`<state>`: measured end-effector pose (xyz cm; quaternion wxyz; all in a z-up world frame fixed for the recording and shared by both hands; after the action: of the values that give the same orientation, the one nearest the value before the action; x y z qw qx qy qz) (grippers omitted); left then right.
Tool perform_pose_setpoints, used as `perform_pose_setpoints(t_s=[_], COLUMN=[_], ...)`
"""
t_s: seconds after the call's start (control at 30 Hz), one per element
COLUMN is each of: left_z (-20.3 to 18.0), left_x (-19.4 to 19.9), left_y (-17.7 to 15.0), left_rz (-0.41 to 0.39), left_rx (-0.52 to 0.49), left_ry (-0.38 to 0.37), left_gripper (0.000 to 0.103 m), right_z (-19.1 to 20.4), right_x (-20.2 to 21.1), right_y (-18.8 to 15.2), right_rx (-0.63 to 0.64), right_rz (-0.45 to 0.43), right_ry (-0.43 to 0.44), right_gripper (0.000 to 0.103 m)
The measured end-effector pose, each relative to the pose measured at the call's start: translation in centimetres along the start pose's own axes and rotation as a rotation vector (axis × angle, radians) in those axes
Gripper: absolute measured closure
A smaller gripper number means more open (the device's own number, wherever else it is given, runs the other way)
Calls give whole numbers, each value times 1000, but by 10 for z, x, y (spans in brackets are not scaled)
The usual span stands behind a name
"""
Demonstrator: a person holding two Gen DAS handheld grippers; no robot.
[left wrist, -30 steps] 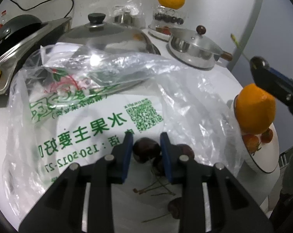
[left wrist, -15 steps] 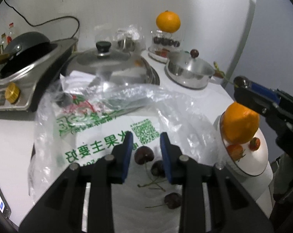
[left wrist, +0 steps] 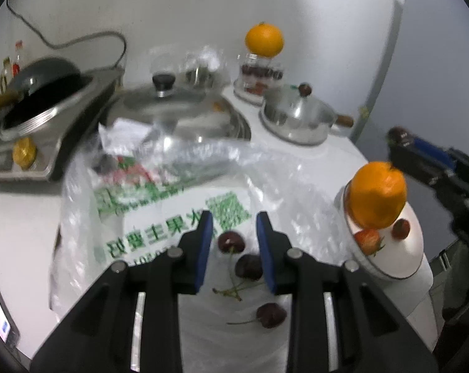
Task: Organize fruits
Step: 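Lift the cherry with the right gripper while the left gripper reaches for another cherry, then close the left gripper on a cherry and lift it from the bag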
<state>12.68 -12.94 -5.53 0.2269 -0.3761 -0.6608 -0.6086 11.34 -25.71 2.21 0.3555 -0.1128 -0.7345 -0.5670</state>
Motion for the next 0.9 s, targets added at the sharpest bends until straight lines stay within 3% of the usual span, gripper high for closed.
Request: perform_pose_setpoints(t_s=[0.53, 0.9], left_z=[-3, 5], left_x=[-52, -67], left_y=[-13, -9], left_rz=[112, 144], left_rx=[30, 47], left_ry=[31, 73], left_gripper=[69, 69], right_z=[-14, -16], right_x=[-17, -20], right_y=[-16, -17], right_rx=[-16, -19], right_rz=[36, 38], right_ry=[22, 24], right_gripper=[72, 72])
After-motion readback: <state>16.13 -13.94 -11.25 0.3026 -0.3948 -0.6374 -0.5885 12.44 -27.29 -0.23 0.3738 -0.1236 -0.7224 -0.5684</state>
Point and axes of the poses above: each gripper's, at about its wrist camera, not at the fingertips, and x roughly against the way its jaws point, z to its left, y to its top, the point moved 4 cm from there along -x, roughly the way its jaws point, and after that the axes turned 6 degrees about z, right-handed, at the moved point
